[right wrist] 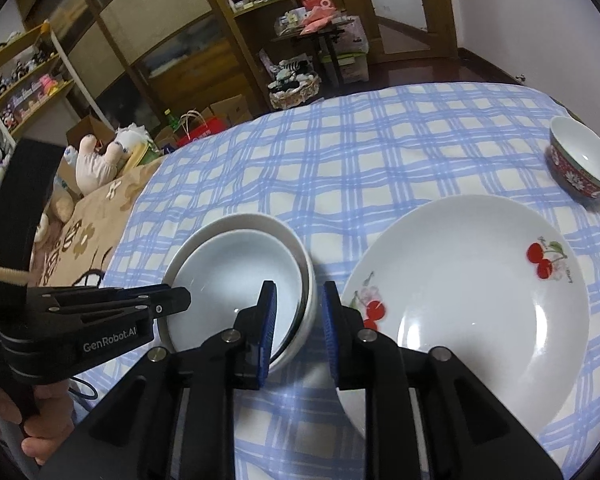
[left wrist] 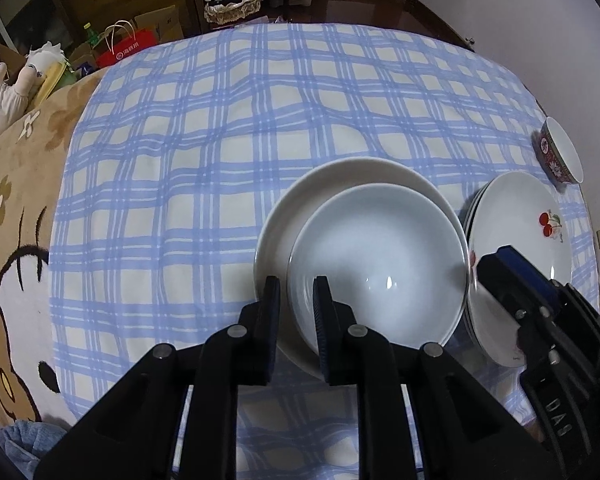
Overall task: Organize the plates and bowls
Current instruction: 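Open both tools and withdraw from the nested white bowls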
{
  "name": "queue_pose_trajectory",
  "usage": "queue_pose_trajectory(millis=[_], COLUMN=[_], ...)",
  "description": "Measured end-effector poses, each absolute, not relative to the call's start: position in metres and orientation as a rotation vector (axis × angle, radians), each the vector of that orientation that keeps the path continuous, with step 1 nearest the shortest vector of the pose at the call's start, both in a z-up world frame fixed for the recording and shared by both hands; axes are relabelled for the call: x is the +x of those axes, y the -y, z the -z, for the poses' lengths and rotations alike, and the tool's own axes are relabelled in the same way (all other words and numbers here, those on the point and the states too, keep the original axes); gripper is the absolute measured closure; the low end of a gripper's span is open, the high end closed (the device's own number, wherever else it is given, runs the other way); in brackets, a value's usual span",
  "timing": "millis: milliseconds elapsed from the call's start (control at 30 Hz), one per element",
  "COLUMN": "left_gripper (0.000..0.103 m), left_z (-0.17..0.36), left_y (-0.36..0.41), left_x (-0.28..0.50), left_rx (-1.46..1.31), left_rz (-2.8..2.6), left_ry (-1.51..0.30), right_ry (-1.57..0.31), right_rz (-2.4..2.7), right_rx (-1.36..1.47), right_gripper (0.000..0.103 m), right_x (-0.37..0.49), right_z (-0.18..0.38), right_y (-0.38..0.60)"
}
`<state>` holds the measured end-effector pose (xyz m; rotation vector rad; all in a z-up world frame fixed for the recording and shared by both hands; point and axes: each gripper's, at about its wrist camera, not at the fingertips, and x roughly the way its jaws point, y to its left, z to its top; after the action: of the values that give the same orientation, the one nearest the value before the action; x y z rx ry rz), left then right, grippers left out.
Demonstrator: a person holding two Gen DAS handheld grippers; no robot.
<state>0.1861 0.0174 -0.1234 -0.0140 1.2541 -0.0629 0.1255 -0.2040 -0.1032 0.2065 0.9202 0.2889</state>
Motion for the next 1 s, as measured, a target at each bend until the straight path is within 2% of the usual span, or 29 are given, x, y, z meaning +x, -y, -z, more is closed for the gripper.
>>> queue_pose_trajectory(millis=[67,133,167,200,233,267,300,367,433,533,667,800,1000], left_gripper=[0.083,0.076,0.069,0.059,0.055,0.051,0.048,0.046,0.040,0.034,0.017,0.013,0.012], left_z=[0.121,0.118,0.116,0.114,0.112,0.109,0.106,0.101,0.098,0.093,0.084,0.075,0.059], left_y=[-0.018,-0.017,-0.017,-0.016,-0.015,-0.014,-0.012,-0.008,-0.005,0.000,0.007,0.012,0.031], left_x=[0.185,0.184,0.183,0.182,0.181,0.180,0.178,0.174,0.172,0.167,0.161,0.157,0.155], left_rx=[-0.023,-0.027,-0.025,-0.025,-0.021,-0.011,0.001,0.021,0.026,0.036,0.051,0.050,0.050], left_rz=[0.071,0.081,0.084,0.086,0.088,0.090,0.091,0.097,0.111,0.126,0.121,0.127,0.182], left_ry=[-1.247,-1.238,-1.231,-1.222,-1.209,-1.193,-1.178,-1.158,-1.148,-1.129,-1.097,-1.058,-1.032], right_ry=[-0.915,-0.917,-0.917,-0.915,-0.912,-0.904,-0.893,-0.883,-0.878,-0.856,-0.844,-0.824,-0.794], right_rz=[-0.280,-0.268,-0.262,-0.254,-0.243,-0.229,-0.214,-0.190,-0.170,-0.117,-0.087,-0.053,-0.003], right_rx=[0.215,0.219,0.220,0.222,0.225,0.228,0.231,0.232,0.232,0.235,0.232,0.200,0.224], right_gripper=[0.079,0.078,0.077,0.072,0.062,0.057,0.051,0.047,0.032,0.019,0.001,0.000,0.000], right_x=[0.124,0.124,0.123,0.122,0.120,0.118,0.115,0.112,0.109,0.102,0.093,0.085,0.071], right_z=[0.099,0.096,0.095,0.094,0.092,0.090,0.087,0.082,0.078,0.070,0.060,0.052,0.042], right_y=[0.209,0.215,0.217,0.221,0.224,0.228,0.233,0.242,0.252,0.266,0.284,0.299,0.328])
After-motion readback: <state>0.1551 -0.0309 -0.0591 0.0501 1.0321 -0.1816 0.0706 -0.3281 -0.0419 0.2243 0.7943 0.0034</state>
